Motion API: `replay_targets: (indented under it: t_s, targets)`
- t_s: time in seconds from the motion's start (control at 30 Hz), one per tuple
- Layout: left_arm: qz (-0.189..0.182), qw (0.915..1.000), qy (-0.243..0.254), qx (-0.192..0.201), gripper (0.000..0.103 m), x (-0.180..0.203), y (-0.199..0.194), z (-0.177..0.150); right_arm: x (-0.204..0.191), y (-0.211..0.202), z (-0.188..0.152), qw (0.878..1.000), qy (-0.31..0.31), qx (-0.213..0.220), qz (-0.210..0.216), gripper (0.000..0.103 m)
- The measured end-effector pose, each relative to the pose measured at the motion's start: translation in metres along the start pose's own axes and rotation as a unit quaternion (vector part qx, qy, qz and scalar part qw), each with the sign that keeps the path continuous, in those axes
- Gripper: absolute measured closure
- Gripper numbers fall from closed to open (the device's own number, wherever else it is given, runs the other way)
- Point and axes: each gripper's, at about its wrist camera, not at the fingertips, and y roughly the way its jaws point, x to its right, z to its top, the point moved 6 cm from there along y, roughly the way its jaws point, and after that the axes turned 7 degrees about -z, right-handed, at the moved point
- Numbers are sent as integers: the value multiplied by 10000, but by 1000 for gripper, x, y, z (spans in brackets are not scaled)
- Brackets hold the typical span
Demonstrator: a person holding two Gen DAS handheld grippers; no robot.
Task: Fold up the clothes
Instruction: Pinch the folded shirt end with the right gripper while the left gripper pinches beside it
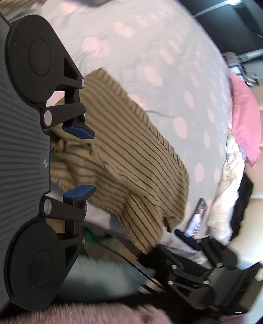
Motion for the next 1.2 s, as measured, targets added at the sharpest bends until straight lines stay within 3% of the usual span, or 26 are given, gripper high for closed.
replay_targets:
  t_s: [0.2,0.33,0.4,0.43,0.6,0.77,0.83,0.93,1.03,1.2]
  targets:
    - [280,9941,978,-375,54,14,33,0,-11,35,9,9990,-453,-13,8,44]
    - [406,9936,969,-421,54,13,48,-8,-11,50,3,9987,-490,-152,-47,42]
    - [430,9930,1004,-441,59,15,49,-13,-10,51,-3,9985,-512,-205,-60,49]
    - [441,9926,1045,-431,67,16,48,-15,-10,51,-5,9985,-516,-198,-47,53]
    - [493,9916,1137,-374,88,18,40,-17,-4,41,-7,9993,-366,-62,-96,80]
    - [387,9974,608,16,93,2,23,-7,9,30,-5,9998,-91,28,-181,84]
    - [553,9968,519,248,93,-4,15,-3,15,27,-5,9993,-21,92,-371,84]
    - [897,9919,822,377,93,-2,14,0,17,29,-6,9974,-156,119,-691,85]
    - [966,9868,1295,148,94,12,24,-5,10,33,-7,9950,-449,50,-893,89]
    - [857,9792,1792,-423,95,31,48,-23,-6,44,-15,9928,-921,-112,-754,93]
